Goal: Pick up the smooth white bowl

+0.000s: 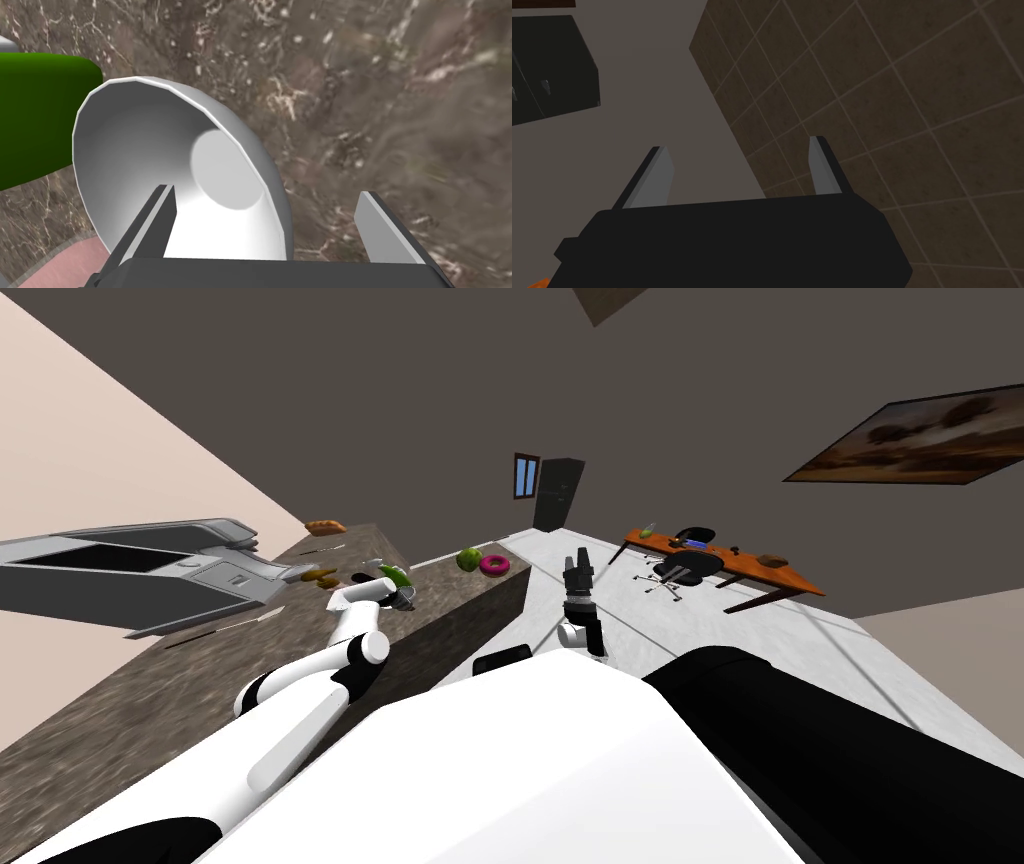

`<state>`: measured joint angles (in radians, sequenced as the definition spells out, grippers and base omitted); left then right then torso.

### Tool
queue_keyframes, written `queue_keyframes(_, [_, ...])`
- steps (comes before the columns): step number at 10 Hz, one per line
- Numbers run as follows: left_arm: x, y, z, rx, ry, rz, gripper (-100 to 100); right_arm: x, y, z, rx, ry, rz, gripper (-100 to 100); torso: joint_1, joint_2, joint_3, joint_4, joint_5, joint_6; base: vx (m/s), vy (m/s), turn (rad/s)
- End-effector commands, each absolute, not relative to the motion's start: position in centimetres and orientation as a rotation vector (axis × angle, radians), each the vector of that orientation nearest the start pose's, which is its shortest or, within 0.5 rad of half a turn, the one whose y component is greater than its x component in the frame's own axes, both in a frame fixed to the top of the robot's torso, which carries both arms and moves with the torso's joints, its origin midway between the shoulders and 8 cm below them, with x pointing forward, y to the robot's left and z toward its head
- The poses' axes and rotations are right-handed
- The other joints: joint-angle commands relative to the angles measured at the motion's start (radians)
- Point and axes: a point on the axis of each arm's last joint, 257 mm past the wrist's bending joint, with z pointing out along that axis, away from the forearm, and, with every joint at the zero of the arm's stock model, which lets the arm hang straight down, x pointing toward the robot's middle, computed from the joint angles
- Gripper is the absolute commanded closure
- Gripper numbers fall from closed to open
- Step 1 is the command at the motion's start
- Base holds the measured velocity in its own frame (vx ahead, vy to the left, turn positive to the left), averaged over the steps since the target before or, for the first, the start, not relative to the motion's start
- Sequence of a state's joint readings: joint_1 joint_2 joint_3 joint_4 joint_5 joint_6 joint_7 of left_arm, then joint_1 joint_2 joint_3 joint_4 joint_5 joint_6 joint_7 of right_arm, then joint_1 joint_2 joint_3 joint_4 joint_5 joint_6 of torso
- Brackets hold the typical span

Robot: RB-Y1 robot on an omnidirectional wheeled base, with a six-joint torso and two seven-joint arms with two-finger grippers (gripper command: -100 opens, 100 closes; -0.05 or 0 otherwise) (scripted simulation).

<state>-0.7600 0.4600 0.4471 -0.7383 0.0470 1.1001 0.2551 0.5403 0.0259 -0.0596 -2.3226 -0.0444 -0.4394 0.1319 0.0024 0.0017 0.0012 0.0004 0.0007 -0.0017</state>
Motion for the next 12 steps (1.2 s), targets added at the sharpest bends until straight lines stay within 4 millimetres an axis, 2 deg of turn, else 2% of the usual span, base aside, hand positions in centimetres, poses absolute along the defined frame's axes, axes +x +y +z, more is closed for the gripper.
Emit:
queue_keyframes(1, [55.7,48.1,-31.7,-2.405,1.216,-0.415,100,33.7,-31.1,2.0,0.687,0.634,1.121,0,0.000,0.000,0.000,0.000,0.000,0.000,0.000,0.000,0.000])
queue_keyframes(5, [55.7,48.1,-31.7,-2.406,1.213,-0.416,100,33.6,-31.1,2.0,0.687,0.634,1.121,0,-0.001,-0.003,-0.002,-0.001,0.000,0.001,0.000,0.000,0.000])
queue_keyframes(6, [55.7,48.1,-31.7,-2.407,1.213,-0.416,0,33.6,-31.1,2.0,0.687,0.634,1.121,0,-0.001,-0.003,-0.002,-0.001,-0.001,0.001,0.000,0.000,0.000])
queue_keyframes(7, [56.8,46.6,-31.5,-2.390,1.259,-0.432,100,33.6,-31.1,2.0,0.687,0.634,1.121,0,-0.002,-0.003,-0.002,-0.001,-0.001,0.001,0.035,-0.024,0.241])
queue_keyframes(9, [56.8,46.6,-31.6,-2.391,1.260,-0.431,100,33.6,-31.1,2.0,0.687,0.634,1.121,0,-0.004,-0.005,-0.003,-0.001,-0.001,0.001,0.030,-0.040,0.089])
queue_keyframes(10, [57.8,44.9,-31.5,-2.372,1.310,-0.447,100,33.6,-31.1,2.0,0.687,0.634,1.121,0,-0.004,-0.005,-0.003,-0.001,-0.001,0.002,0.033,-0.025,0.174])
queue_keyframes(11, [57.8,44.9,-31.5,-2.372,1.310,-0.447,100,33.6,-31.1,2.0,0.687,0.634,1.121,0,-0.004,-0.005,-0.003,-0.001,-0.002,0.001,0.032,-0.029,0.136])
queue_keyframes(12, [58.9,43.3,-30.9,-2.344,1.356,-0.470,100,33.6,-31.1,2.0,0.687,0.634,1.121,0,-0.004,-0.005,-0.003,-0.001,-0.001,0.002,0.034,-0.034,0.231])
